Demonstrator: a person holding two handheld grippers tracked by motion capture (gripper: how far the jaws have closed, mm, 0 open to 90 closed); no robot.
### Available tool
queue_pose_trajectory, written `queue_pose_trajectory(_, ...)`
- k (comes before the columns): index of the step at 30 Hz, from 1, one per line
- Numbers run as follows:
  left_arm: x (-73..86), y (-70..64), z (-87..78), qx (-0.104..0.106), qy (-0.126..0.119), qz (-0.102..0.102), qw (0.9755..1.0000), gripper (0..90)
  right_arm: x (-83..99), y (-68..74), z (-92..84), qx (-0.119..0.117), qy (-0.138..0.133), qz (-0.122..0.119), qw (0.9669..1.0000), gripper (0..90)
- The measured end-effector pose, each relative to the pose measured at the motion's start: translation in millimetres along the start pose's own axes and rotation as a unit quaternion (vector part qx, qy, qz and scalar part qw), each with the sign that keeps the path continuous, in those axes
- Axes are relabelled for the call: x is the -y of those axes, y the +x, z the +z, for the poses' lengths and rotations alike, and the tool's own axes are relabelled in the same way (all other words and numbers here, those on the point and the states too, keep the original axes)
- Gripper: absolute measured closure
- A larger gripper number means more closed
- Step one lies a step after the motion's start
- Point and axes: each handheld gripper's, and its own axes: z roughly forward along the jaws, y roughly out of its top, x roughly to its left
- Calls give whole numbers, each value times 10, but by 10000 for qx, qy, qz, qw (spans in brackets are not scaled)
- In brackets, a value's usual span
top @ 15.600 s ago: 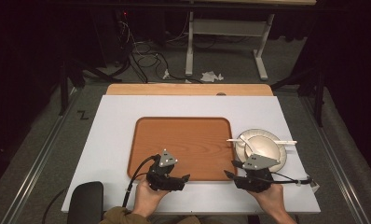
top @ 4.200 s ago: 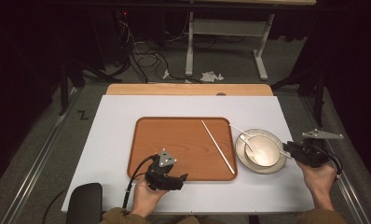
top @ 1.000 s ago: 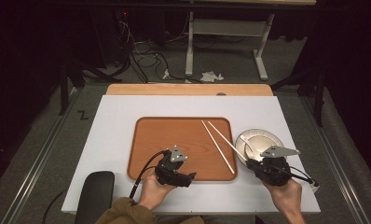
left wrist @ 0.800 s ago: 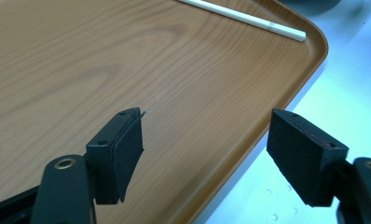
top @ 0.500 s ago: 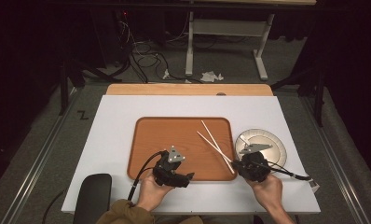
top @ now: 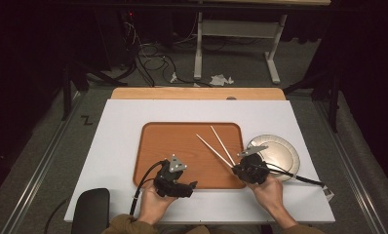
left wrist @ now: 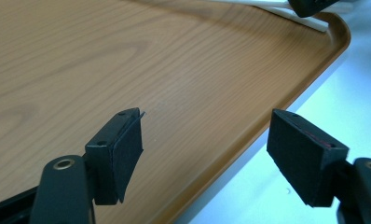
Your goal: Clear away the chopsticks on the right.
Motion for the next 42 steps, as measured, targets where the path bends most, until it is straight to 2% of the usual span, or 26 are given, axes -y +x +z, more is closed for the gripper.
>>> queue_pose_trajectory(12, 82, 35, -67, -108, 17, -179, 9998, 262, -79, -22, 140, 21, 224, -260, 9994, 839)
queue_pose_trajectory(15, 91, 32, -69, -114, 26, -197, 9997, 262, -77, -12, 147, 19, 250, -219, 9994, 834)
queue_pose_trajectory(17, 94, 34, -67, -108, 41, -191, 9998, 262, -75, -22, 163, 19, 282, -364, 9989, 830)
queue_pose_trajectory(28, 115, 41, -85, -144, 49, -210, 9997, 261, -73, -22, 186, 45, 364, -436, 9984, 800)
queue_pose_trajectory(31, 126, 44, -93, -148, 55, -240, 9996, 261, -83, -32, 165, 40, 309, -417, 9986, 791)
queue_pose_trajectory(36, 146, 53, -116, -197, 31, -287, 9994, 261, -106, -57, 73, -43, 72, -400, 9992, 777)
queue_pose_trajectory(42, 170, 55, -150, -271, -18, -326, 9991, 262, -121, -106, -48, -110, -185, -481, 9986, 745)
